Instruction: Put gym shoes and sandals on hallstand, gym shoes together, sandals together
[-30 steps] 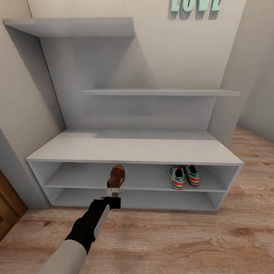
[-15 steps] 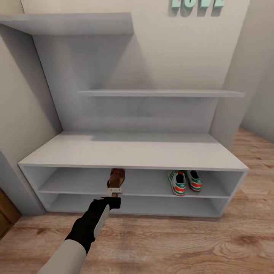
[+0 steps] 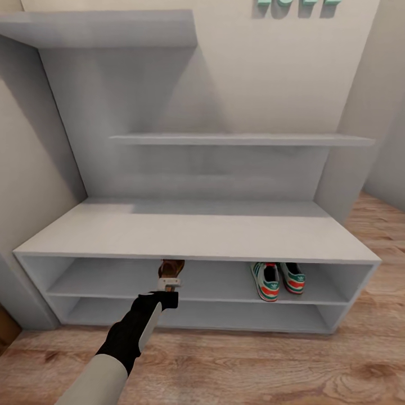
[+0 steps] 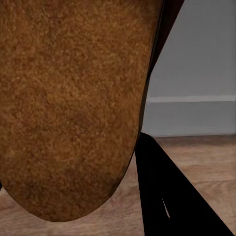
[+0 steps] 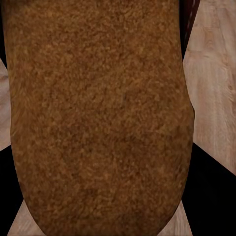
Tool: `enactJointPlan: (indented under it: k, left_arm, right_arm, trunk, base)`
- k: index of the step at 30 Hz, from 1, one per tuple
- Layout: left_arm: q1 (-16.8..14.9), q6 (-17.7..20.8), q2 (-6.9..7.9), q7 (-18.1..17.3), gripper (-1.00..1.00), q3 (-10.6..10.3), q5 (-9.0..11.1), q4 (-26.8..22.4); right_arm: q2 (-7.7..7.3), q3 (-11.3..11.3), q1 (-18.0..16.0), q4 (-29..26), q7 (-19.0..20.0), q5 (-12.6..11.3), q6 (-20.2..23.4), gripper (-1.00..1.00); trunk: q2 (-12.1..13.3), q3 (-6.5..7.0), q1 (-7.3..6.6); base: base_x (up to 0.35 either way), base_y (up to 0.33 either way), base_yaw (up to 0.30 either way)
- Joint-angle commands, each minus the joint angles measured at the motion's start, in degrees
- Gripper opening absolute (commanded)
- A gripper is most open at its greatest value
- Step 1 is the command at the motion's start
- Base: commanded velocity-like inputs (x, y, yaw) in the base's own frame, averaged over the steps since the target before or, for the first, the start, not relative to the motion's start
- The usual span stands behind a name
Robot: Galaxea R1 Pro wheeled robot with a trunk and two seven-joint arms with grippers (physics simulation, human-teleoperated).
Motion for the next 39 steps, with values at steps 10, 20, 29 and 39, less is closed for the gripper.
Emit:
enactJointPlan:
  k: [10,20,29,39]
  left_arm:
    - [-0.03,0.31,0.01,0.36,-1.00,-0.18,0.35,-0.05]
    - [-0.02,0.31,0.05,0.35,-1.00,-0.19,0.35,-0.04]
    - [-0.02,0.23,0.03,0.29,-1.00,-0.19,0.35,-0.02]
    - [-0.03,0.22,0.00,0.29,-1.00,-0.19,0.35,0.00]
  right_arm:
    - [-0.01,0.04,-0.03,-0.07,-0.39,-0.59,0.16,-1.00]
    - [-0.01,0.04,-0.03,-0.07,-0.41,-0.59,0.16,-1.00]
    - [-0.01,0.04,-0.03,-0.07,-0.41,-0.59,0.16,-1.00]
    - [-0.01,0.04,-0.03,-0.07,-0.41,-0.59,0.16,-1.00]
  trunk:
    - [-0.02,-0.06,-0.01]
    - [-0.02,-0.06,-0.01]
    - [-0.02,-0.06,-0.01]
    - [-0.02,-0.06,-0.01]
  base:
    - [0.167,0.000,0.000]
    - [0.165,-0.015,0.000]
    - [0.024,-0.003,0.000]
    - [0.000,-0.049,0.000]
